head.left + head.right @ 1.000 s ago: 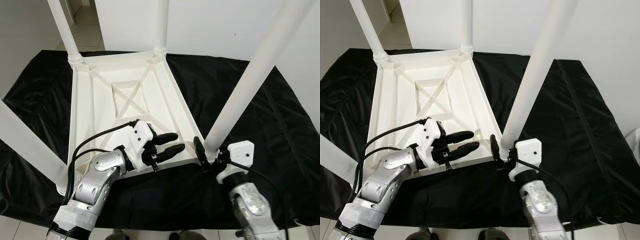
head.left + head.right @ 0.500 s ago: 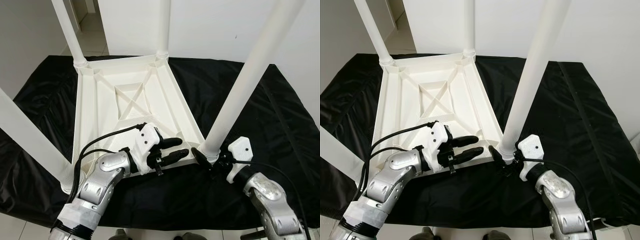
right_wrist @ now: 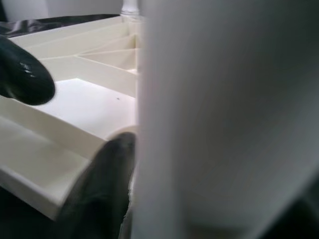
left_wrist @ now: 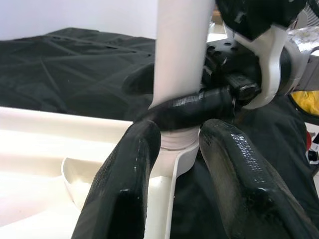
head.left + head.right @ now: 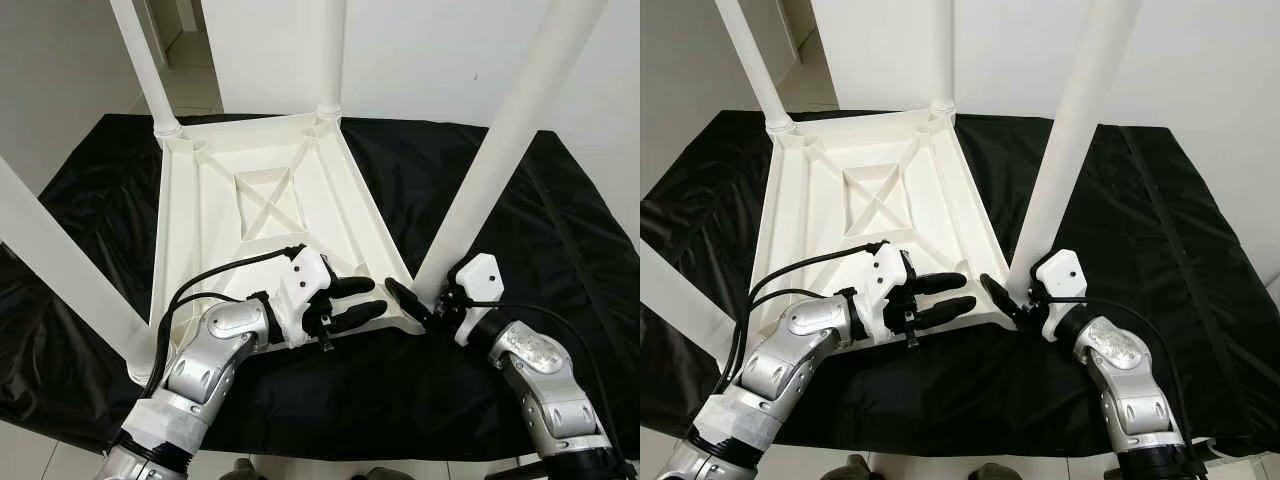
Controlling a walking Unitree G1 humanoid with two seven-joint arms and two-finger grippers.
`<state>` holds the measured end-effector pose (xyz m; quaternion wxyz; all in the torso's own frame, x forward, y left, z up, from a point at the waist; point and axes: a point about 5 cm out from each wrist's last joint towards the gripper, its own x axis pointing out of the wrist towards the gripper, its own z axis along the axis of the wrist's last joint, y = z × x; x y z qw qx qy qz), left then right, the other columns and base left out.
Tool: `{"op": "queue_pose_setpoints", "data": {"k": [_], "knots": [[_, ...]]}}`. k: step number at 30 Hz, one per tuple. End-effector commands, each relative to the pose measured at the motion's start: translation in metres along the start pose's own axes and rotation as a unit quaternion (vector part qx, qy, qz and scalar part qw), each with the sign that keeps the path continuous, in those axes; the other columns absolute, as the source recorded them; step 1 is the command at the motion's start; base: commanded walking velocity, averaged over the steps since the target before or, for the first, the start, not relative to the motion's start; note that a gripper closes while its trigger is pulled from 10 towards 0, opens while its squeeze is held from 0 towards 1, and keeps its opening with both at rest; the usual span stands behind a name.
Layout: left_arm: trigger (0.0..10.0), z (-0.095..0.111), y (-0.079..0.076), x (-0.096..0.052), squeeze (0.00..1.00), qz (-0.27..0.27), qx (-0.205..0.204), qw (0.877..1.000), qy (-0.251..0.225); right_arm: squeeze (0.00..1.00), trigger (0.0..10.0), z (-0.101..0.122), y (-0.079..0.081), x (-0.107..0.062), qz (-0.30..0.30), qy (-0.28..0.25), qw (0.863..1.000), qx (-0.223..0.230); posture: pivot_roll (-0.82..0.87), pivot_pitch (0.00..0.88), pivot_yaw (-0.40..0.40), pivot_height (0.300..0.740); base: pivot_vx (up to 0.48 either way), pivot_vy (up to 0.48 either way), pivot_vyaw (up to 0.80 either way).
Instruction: Building children table
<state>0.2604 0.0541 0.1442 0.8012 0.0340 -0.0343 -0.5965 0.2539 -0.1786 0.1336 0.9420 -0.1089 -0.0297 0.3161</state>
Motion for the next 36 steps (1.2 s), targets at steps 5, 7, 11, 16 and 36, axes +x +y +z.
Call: {"op": "queue_pose_setpoints", "data": {"k": [5, 7, 11, 16, 36], "knots": [[10.0, -0.002, -0.001, 0.001, 0.0, -0.021, 0.009, 1.0, 0.008, 0.0, 0.0, -0.004, 0.004, -0.002, 0.0, 0.005, 1.0, 0.011, -0.08, 0.0, 0.025, 0.74, 0.0, 0.0, 0.0], [10.0, -0.001, 0.001, 0.003, 0.0, -0.02, 0.006, 1.0, 0.004, 0.0, 0.0, -0.002, 0.007, -0.001, -0.021, -0.004, 1.0, 0.019, -0.09, 0.0, 0.024, 0.74, 0.0, 0.0, 0.0], [10.0, 0.001, 0.004, 0.006, 0.0, -0.011, 0.006, 1.0, -0.003, 0.0, 10.0, 0.0, 0.008, 0.001, -0.072, -0.001, 0.997, 0.031, -0.08, 0.0, 0.016, 0.74, 0.0, 0.0, 0.0], [10.0, 0.001, 0.004, 0.006, 0.0, -0.007, 0.007, 1.0, -0.004, 0.0, 10.0, 0.004, 0.015, 0.004, -0.139, 0.0, 0.99, 0.028, -0.08, 0.0, 0.009, 0.74, 0.0, 0.0, 0.0], [10.0, -0.001, 0.01, -0.001, 0.0, 0.006, 0.007, 1.0, 0.0, 0.0, 10.0, 0.01, 0.046, 0.014, -0.381, 0.008, 0.919, 0.099, -0.08, 0.004, 0.01, 0.74, 0.0, 0.0, 0.0]]}}
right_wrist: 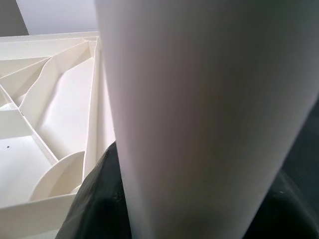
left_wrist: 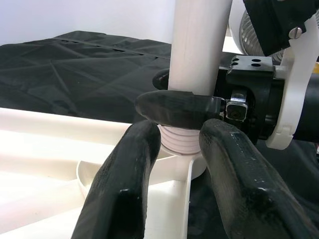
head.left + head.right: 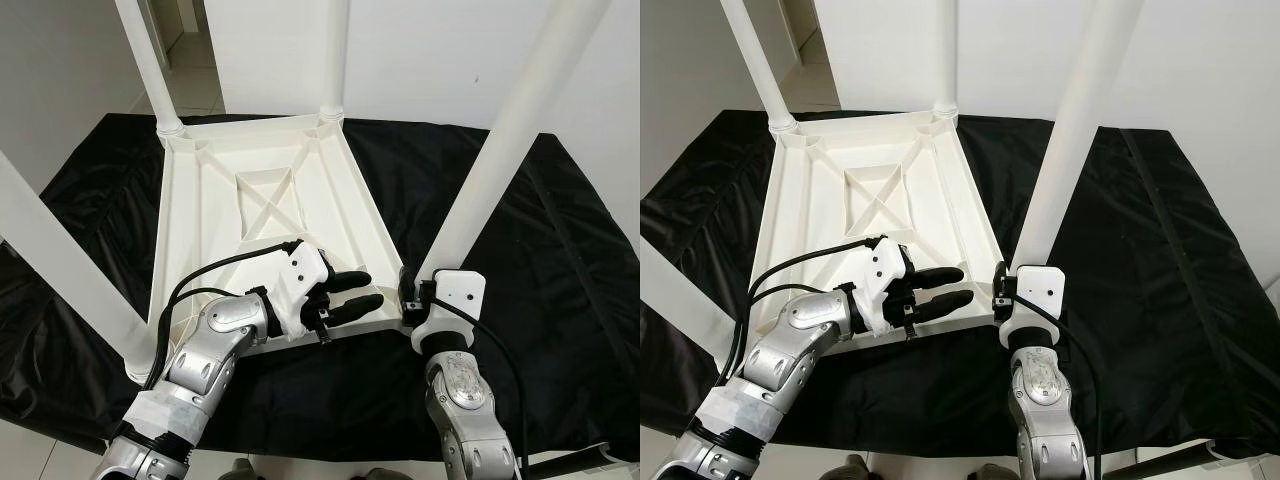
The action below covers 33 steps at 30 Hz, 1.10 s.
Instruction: Building children table
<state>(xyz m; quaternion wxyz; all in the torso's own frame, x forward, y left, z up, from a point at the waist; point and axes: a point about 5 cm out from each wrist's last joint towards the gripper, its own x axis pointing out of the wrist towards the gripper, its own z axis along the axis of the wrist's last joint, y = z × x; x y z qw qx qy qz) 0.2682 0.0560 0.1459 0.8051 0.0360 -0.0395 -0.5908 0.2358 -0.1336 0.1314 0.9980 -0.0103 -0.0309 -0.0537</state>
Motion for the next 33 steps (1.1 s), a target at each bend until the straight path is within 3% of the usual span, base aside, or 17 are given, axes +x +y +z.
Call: {"op": "queue_pose_setpoints", "data": {"k": [1, 2, 3, 12, 13, 14, 15, 25, 27, 29, 33], "knots": [[10.0, -0.002, 0.001, -0.001, 0.0, -0.001, 0.002, 1.0, 0.003, 0.21, 10.0, 0.003, -0.001, 0.0, -0.015, 0.001, 1.0, 0.012, -0.08, 0.003, 0.012, 0.74, 0.0, 0.0, 0.0], [10.0, -0.002, 0.001, -0.001, 0.0, -0.001, 0.002, 1.0, 0.003, 0.21, 10.0, 0.003, -0.001, 0.0, -0.015, 0.001, 1.0, 0.012, -0.08, 0.003, 0.012, 0.74, 0.0, 0.0, 0.0], [10.0, -0.001, 0.001, -0.001, 0.0, -0.002, 0.003, 1.0, 0.003, 1.0, 10.0, 0.004, -0.003, 0.0, -0.014, 0.0, 1.0, 0.017, -0.08, 0.004, 0.012, 0.74, 0.0, 0.0, 0.0], [10.0, -0.001, 0.002, -0.001, 0.0, -0.001, 0.003, 1.0, 0.004, 1.0, 10.0, 0.007, -0.008, -0.004, 0.029, -0.019, 0.999, 0.016, -0.07, 0.006, 0.018, 0.74, 0.0, 0.0, 0.0], [10.0, -0.001, 0.002, -0.002, 0.0, -0.002, 0.003, 1.0, 0.005, 0.92, 10.0, 0.006, -0.011, -0.005, 0.051, -0.015, 0.999, 0.009, -0.07, 0.006, 0.018, 0.74, 0.0, 0.0, 0.0], [10.0, -0.001, 0.002, -0.002, 0.0, -0.002, 0.003, 1.0, 0.005, 0.92, 10.0, 0.006, -0.011, -0.005, 0.051, -0.015, 0.999, 0.009, -0.07, 0.006, 0.018, 0.74, 0.0, 0.0, 0.0], [10.0, -0.002, 0.001, -0.003, 0.0, -0.003, 0.003, 1.0, 0.007, 0.0, 10.0, 0.004, -0.013, -0.006, 0.082, -0.012, 0.997, 0.001, -0.07, 0.005, 0.018, 0.74, 0.0, 0.0, 0.0], [10.0, -0.012, 0.003, -0.008, 0.0, 0.013, 0.014, 1.0, 0.024, 0.0, 10.0, 0.003, -0.022, -0.003, 0.19, -0.01, 0.981, -0.034, -0.06, 0.0, 0.018, 0.74, 0.0, 0.0, 0.0], [10.0, -0.017, 0.001, -0.009, 0.0, 0.012, 0.014, 0.999, 0.032, 0.0, 10.0, 0.006, -0.03, 0.004, 0.265, -0.013, 0.963, -0.052, -0.06, 0.0, 0.02, 0.74, 0.0, 0.0, 0.0], [10.0, -0.017, 0.001, -0.009, 0.0, 0.012, 0.014, 0.999, 0.032, 0.0, 10.0, 0.006, -0.03, 0.004, 0.265, -0.013, 0.963, -0.052, -0.06, 0.0, 0.02, 0.74, 0.0, 0.0, 0.0], [10.0, -0.018, 0.002, -0.008, 0.0, 0.009, 0.016, 0.999, 0.036, 0.0, 10.0, 0.005, -0.034, 0.011, 0.305, -0.005, 0.95, -0.069, -0.06, 0.0, 0.024, 0.74, 0.0, 0.0, 0.0]]}}
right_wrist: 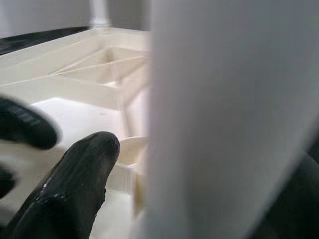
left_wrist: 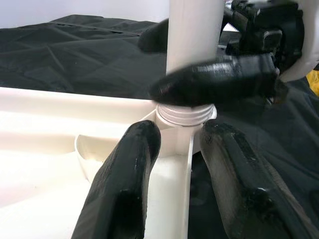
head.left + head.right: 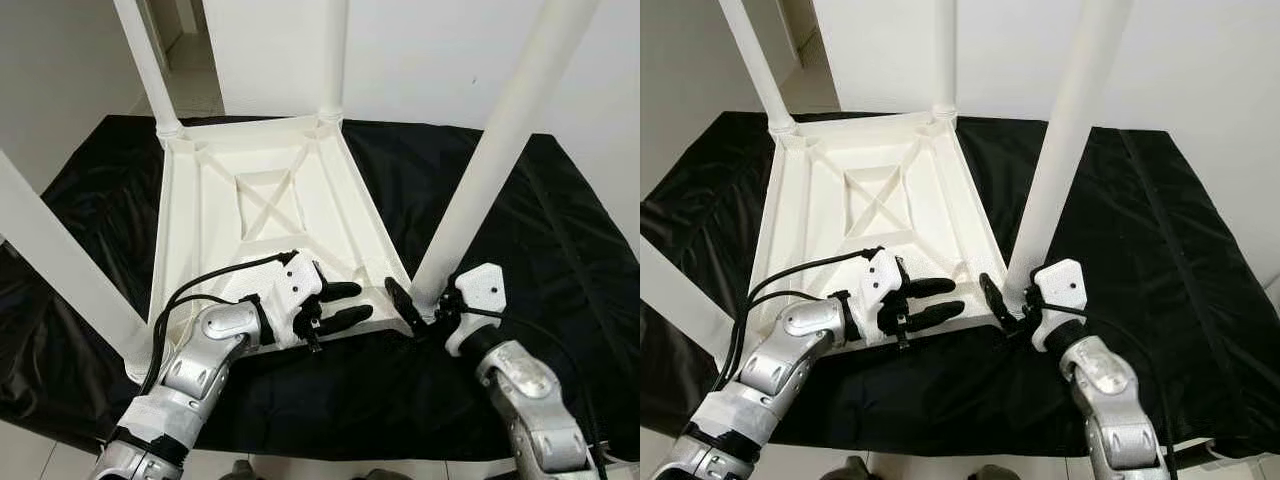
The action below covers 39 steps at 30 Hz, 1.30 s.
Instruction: Building children table
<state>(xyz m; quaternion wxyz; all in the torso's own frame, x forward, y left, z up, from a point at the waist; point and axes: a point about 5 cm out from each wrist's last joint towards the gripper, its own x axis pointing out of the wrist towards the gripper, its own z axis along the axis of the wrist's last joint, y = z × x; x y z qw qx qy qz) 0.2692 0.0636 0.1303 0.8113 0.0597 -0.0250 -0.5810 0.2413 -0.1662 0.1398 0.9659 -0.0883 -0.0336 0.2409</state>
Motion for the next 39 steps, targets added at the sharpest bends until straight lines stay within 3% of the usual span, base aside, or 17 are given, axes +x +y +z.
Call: {"op": "queue_pose_setpoints", "data": {"k": [1, 4, 5, 6, 8, 15, 16, 17, 18, 27, 30, 36, 37, 39], "knots": [[10.0, -0.003, 0.0, -0.001, 0.0, -0.001, 0.006, 1.0, 0.01, 0.0, 10.0, -0.003, -0.003, 0.0, 0.011, 0.005, 1.0, 0.001, -0.06, 0.0, 0.024, 0.74, 0.0, 0.0, 0.0], [10.0, -0.003, 0.0, 0.001, 0.0, -0.004, 0.008, 1.0, 0.01, 0.0, 9.2, -0.006, -0.007, 0.003, 0.033, 0.012, 0.999, 0.001, -0.06, 0.0, 0.027, 0.74, 0.0, 0.0, 0.0], [10.0, -0.003, -0.001, 0.002, 0.0, -0.007, 0.008, 1.0, 0.01, 0.0, 3.3, -0.008, -0.01, 0.005, 0.036, 0.016, 0.999, -0.003, -0.06, 0.0, 0.03, 0.74, 0.0, 0.0, 0.0], [10.0, -0.003, -0.002, 0.002, 0.0, -0.009, 0.009, 1.0, 0.009, 0.0, 0.4, -0.01, -0.011, 0.005, 0.04, 0.019, 0.999, -0.004, -0.06, 0.0, 0.032, 0.74, 0.0, 0.0, 0.0], [10.0, -0.003, -0.002, 0.002, 0.0, -0.011, 0.009, 1.0, 0.009, 0.0, 0.0, -0.011, -0.011, 0.005, 0.043, 0.021, 0.999, -0.004, -0.06, 0.0, 0.035, 0.74, 0.0, 0.0, 0.0], [10.0, -0.004, -0.001, 0.003, 0.0, -0.016, 0.012, 1.0, 0.01, 0.0, 0.0, -0.013, -0.009, 0.002, 0.037, 0.014, 0.999, 0.009, -0.07, 0.0, 0.044, 0.74, 0.0, 0.0, 0.0], [10.0, -0.004, -0.001, 0.003, 0.0, -0.018, 0.012, 1.0, 0.011, 0.0, 1.3, -0.013, -0.009, 0.002, 0.027, 0.013, 1.0, 0.008, -0.08, 0.0, 0.047, 0.74, 0.0, 0.0, 0.0], [10.0, -0.004, -0.001, 0.003, 0.0, -0.018, 0.012, 1.0, 0.011, 0.0, 1.3, -0.013, -0.009, 0.002, 0.027, 0.013, 1.0, 0.008, -0.08, 0.0, 0.047, 0.74, 0.0, 0.0, 0.0], [10.0, -0.004, -0.001, 0.003, 0.0, -0.02, 0.013, 1.0, 0.011, 0.0, 10.0, -0.013, -0.008, 0.001, 0.014, 0.013, 1.0, 0.011, -0.08, 0.0, 0.046, 0.74, 0.0, 0.0, 0.0], [10.0, -0.005, -0.001, 0.003, 0.0, -0.021, 0.014, 1.0, 0.012, 0.0, 10.0, -0.017, 0.0, -0.005, -0.053, 0.027, 0.998, 0.016, -0.08, 0.0, 0.044, 0.74, 0.0, 0.0, 0.0], [10.0, -0.006, -0.002, 0.004, 0.0, -0.019, 0.012, 1.0, 0.011, 0.0, 10.0, -0.016, 0.005, -0.007, -0.148, 0.027, 0.988, 0.025, -0.09, 0.0, 0.043, 0.74, 0.0, 0.0, 0.0], [10.0, -0.007, -0.002, 0.004, 0.0, -0.022, 0.013, 1.0, 0.012, 0.0, 10.0, -0.009, 0.018, -0.005, -0.21, 0.013, 0.976, 0.062, -0.09, 0.0, 0.045, 0.74, 0.0, 0.0, 0.0], [10.0, -0.007, -0.001, 0.004, 0.0, -0.022, 0.016, 1.0, 0.014, 0.0, 10.0, -0.01, 0.02, -0.004, -0.261, 0.019, 0.961, 0.092, -0.09, 0.0, 0.046, 0.74, 0.0, 0.0, 0.0], [10.0, -0.007, -0.001, 0.004, 0.0, -0.022, 0.016, 1.0, 0.014, 0.0, 10.0, -0.01, 0.02, -0.004, -0.261, 0.019, 0.961, 0.092, -0.09, 0.0, 0.046, 0.74, 0.0, 0.0, 0.0]]}}
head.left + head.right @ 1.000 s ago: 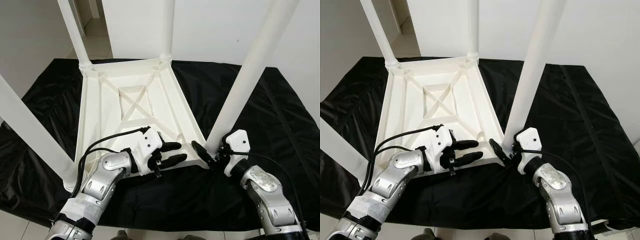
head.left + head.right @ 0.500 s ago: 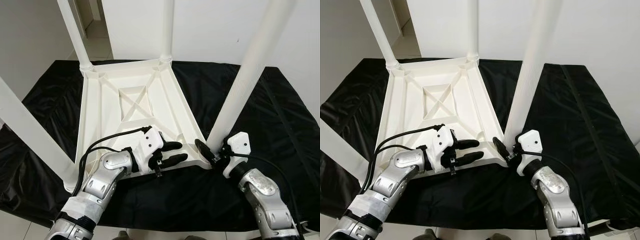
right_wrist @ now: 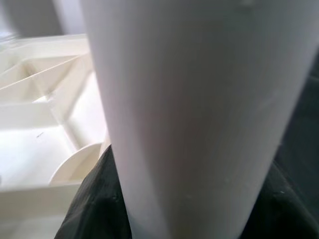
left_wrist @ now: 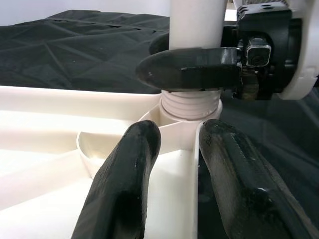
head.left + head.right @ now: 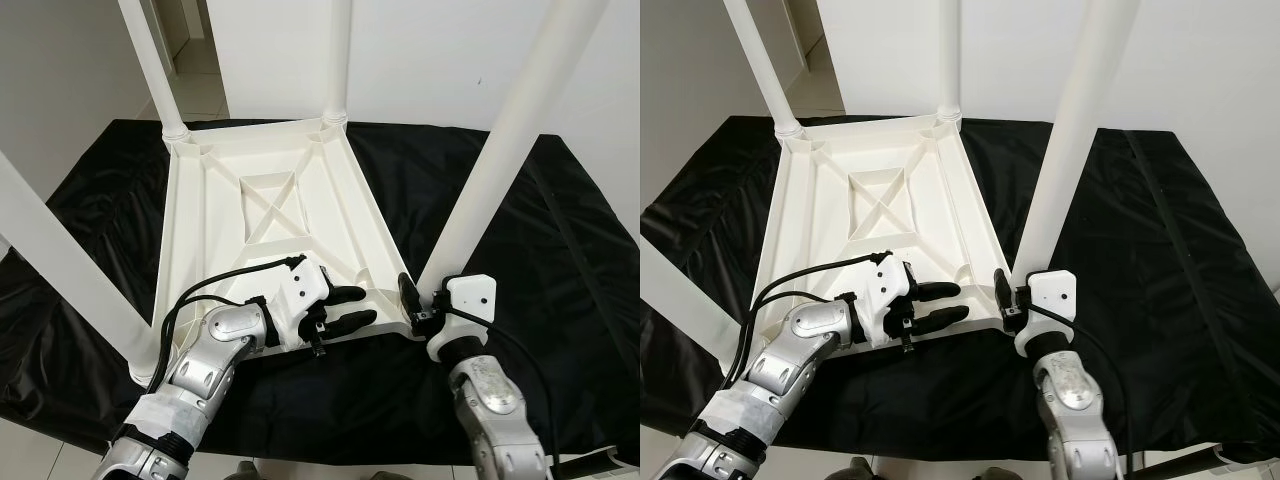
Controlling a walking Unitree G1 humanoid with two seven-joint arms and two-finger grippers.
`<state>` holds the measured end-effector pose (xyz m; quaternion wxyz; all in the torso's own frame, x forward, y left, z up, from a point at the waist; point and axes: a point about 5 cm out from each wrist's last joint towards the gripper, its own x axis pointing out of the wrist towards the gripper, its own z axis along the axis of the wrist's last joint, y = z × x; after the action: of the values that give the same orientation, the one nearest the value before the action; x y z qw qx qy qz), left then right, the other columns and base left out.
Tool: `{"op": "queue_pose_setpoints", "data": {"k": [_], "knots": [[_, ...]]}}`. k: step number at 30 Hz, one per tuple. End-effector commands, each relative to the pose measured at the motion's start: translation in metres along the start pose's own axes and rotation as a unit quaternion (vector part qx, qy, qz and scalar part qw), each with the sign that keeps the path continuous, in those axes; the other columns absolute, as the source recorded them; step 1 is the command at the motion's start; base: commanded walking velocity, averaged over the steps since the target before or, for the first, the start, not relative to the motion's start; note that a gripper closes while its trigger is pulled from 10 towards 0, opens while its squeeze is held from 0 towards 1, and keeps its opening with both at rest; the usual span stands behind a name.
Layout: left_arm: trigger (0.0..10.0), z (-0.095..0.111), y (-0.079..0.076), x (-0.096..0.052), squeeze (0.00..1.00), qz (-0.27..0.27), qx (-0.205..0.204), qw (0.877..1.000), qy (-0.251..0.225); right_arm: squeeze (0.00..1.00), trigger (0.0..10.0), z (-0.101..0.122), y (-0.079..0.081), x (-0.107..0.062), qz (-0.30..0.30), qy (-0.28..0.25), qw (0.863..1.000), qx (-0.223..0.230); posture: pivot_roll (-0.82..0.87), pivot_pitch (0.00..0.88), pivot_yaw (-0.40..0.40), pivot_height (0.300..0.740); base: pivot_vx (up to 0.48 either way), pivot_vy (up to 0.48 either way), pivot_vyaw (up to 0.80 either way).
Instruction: Building children table
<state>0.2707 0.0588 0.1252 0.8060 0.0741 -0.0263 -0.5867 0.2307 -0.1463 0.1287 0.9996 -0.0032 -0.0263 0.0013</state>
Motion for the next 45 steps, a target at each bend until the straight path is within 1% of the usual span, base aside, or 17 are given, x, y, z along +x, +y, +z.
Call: {"op": "queue_pose_setpoints", "data": {"k": [1, 4, 9, 10, 11, 12, 22, 23, 25, 26, 29, 31, 33, 35, 42, 44, 45], "knots": [[10.0, -0.002, 0.002, -0.002, 0.0, -0.014, 0.005, 1.0, 0.008, 0.0, 10.0, -0.003, -0.002, -0.002, -0.05, 0.012, 0.999, 0.017, -0.1, 0.0, 0.049, 0.74, 0.0, 0.0, 0.0], [10.0, -0.002, 0.004, -0.002, 0.0, -0.014, 0.007, 1.0, 0.01, 0.0, 10.0, -0.005, 0.015, -0.002, -0.062, 0.014, 0.997, 0.03, -0.1, 0.0, 0.057, 0.74, 0.0, 0.0, 0.0], [10.0, -0.003, 0.001, -0.002, 0.0, -0.019, 0.007, 1.0, 0.01, 0.0, 10.0, -0.003, 0.022, -0.001, -0.055, 0.01, 0.998, 0.021, -0.1, 0.0, 0.061, 0.74, 0.0, 0.0, 0.0], [10.0, -0.003, 0.001, -0.002, 0.0, -0.021, 0.006, 1.0, 0.01, 0.84, 10.0, -0.002, 0.02, -0.002, -0.056, 0.008, 0.998, 0.021, -0.1, 0.0, 0.06, 0.74, 0.0, 0.0, 0.0], [10.0, -0.003, 0.001, -0.002, 0.0, -0.021, 0.006, 1.0, 0.01, 0.84, 10.0, -0.002, 0.02, -0.002, -0.056, 0.008, 0.998, 0.021, -0.1, 0.0, 0.06, 0.74, 0.0, 0.0, 0.0], [10.0, -0.003, 0.001, -0.001, 0.0, -0.021, 0.007, 1.0, 0.01, 1.0, 10.0, 0.0, 0.019, -0.002, -0.046, 0.002, 0.999, 0.024, -0.1, 0.0, 0.059, 0.74, 0.0, 0.0, 0.0], [10.0, -0.003, 0.0, 0.0, 0.0, -0.021, 0.008, 1.0, 0.007, 1.0, 10.0, 0.007, 0.006, -0.005, 0.02, -0.024, 0.999, -0.01, -0.1, 0.0, 0.051, 0.74, 0.0, 0.0, 0.0], [10.0, -0.003, 0.0, 0.0, 0.0, -0.02, 0.009, 1.0, 0.006, 0.3, 10.0, 0.006, 0.004, -0.006, 0.054, -0.024, 0.998, -0.019, -0.1, 0.0, 0.048, 0.74, 0.0, 0.0, 0.0], [10.0, -0.003, 0.0, 0.0, 0.0, -0.02, 0.009, 1.0, 0.006, 0.3, 10.0, 0.006, 0.004, -0.006, 0.054, -0.024, 0.998, -0.019, -0.1, 0.0, 0.048, 0.74, 0.0, 0.0, 0.0], [10.0, -0.003, 0.0, 0.0, 0.0, -0.02, 0.009, 1.0, 0.006, 0.0, 10.0, 0.006, 0.001, -0.007, 0.09, -0.022, 0.995, -0.027, -0.1, 0.0, 0.049, 0.74, 0.0, 0.0, 0.0], [10.0, -0.002, 0.0, 0.0, 0.0, -0.019, 0.01, 1.0, 0.005, 0.0, 10.0, 0.006, -0.005, -0.006, 0.125, -0.021, 0.991, -0.045, -0.09, 0.0, 0.048, 0.74, 0.0, 0.0, 0.0], [10.0, -0.001, 0.002, 0.001, 0.0, -0.016, 0.012, 1.0, 0.004, 0.0, 10.0, 0.007, -0.014, -0.003, 0.185, -0.014, 0.981, -0.059, -0.09, 0.0, 0.05, 0.74, 0.0, 0.0, 0.0], [10.0, -0.001, 0.002, 0.001, 0.0, -0.016, 0.012, 1.0, 0.004, 0.0, 10.0, 0.007, -0.014, -0.003, 0.185, -0.014, 0.981, -0.059, -0.09, 0.0, 0.05, 0.74, 0.0, 0.0, 0.0], [10.0, 0.0, 0.003, 0.001, 0.0, -0.015, 0.013, 1.0, 0.004, 0.0, 10.0, 0.007, -0.02, 0.003, 0.236, -0.005, 0.969, -0.069, -0.09, 0.0, 0.055, 0.74, 0.0, 0.0, 0.0], [10.0, 0.001, 0.003, 0.002, 0.0, -0.015, 0.015, 1.0, 0.003, 0.0, 10.0, 0.003, -0.026, 0.015, 0.276, 0.012, 0.958, -0.08, -0.08, 0.0, 0.054, 0.74, 0.0, 0.0, 0.0], [10.0, 0.002, 0.003, 0.003, 0.0, -0.015, 0.016, 1.0, 0.002, 0.0, 3.1, 0.002, -0.028, 0.021, 0.291, 0.015, 0.953, -0.086, -0.08, 0.0, 0.053, 0.74, 0.0, 0.0, 0.0], [10.0, 0.002, 0.003, 0.003, 0.0, -0.015, 0.016, 1.0, 0.002, 0.0, 3.1, 0.002, -0.028, 0.021, 0.291, 0.015, 0.953, -0.086, -0.08, 0.0, 0.053, 0.74, 0.0, 0.0, 0.0]]}}
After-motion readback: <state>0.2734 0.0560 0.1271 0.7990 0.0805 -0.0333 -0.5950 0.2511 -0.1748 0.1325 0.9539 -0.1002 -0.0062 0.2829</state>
